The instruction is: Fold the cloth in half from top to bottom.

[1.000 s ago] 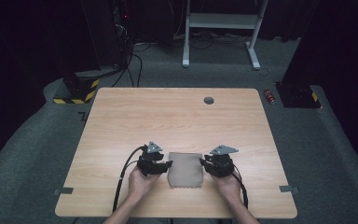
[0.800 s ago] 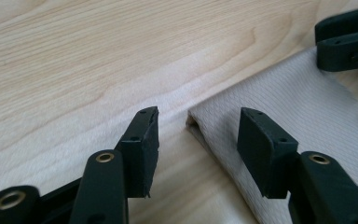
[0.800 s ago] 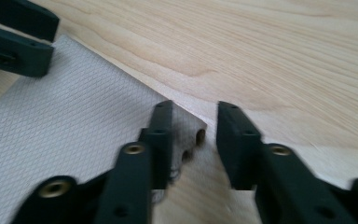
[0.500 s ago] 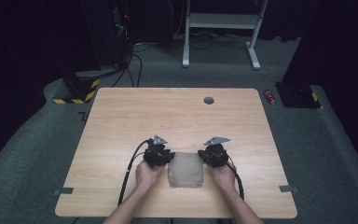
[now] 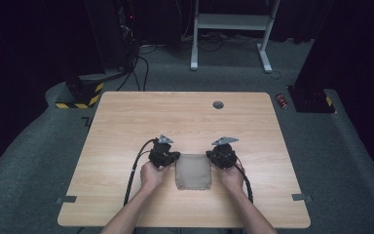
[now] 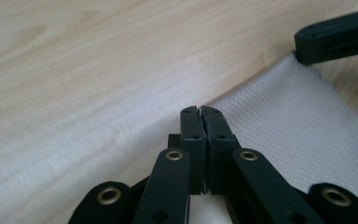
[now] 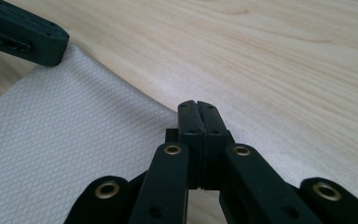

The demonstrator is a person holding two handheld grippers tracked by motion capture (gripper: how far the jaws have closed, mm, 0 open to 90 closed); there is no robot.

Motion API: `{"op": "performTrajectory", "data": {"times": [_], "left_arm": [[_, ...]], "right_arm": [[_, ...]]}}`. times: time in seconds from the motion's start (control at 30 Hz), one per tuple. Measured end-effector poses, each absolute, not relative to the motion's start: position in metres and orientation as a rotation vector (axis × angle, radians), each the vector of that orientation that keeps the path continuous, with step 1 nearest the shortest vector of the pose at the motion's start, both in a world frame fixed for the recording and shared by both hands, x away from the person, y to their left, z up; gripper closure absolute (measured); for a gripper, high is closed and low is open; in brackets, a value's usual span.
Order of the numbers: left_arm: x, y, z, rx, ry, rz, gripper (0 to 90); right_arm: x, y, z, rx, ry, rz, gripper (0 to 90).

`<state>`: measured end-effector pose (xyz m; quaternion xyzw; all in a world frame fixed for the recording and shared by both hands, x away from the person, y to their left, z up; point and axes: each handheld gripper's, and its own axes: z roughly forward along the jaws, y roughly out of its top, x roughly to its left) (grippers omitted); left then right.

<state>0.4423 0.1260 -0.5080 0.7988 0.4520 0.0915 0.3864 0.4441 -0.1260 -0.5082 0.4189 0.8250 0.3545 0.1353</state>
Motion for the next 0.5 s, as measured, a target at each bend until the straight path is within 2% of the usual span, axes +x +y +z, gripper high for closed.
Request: {"op": "performTrajectory", "data": {"times": [0.37,0.4,0.5], "left_arm": [[0.465,0.129,-0.513,2.022,1.202,0.255,87.0],[0.465,0.129,-0.513,2.022,1.202,0.255,83.8],[0.452,0.133,-0.505,2.017,1.196,0.240,65.5]], "right_arm": [[0.468,-0.112,-0.507,1.249,2.353,0.961,89.8],[0.469,-0.111,-0.508,1.250,2.350,0.957,89.8],[0.469,-0.111,-0.512,1.252,2.355,0.943,89.6]]}}
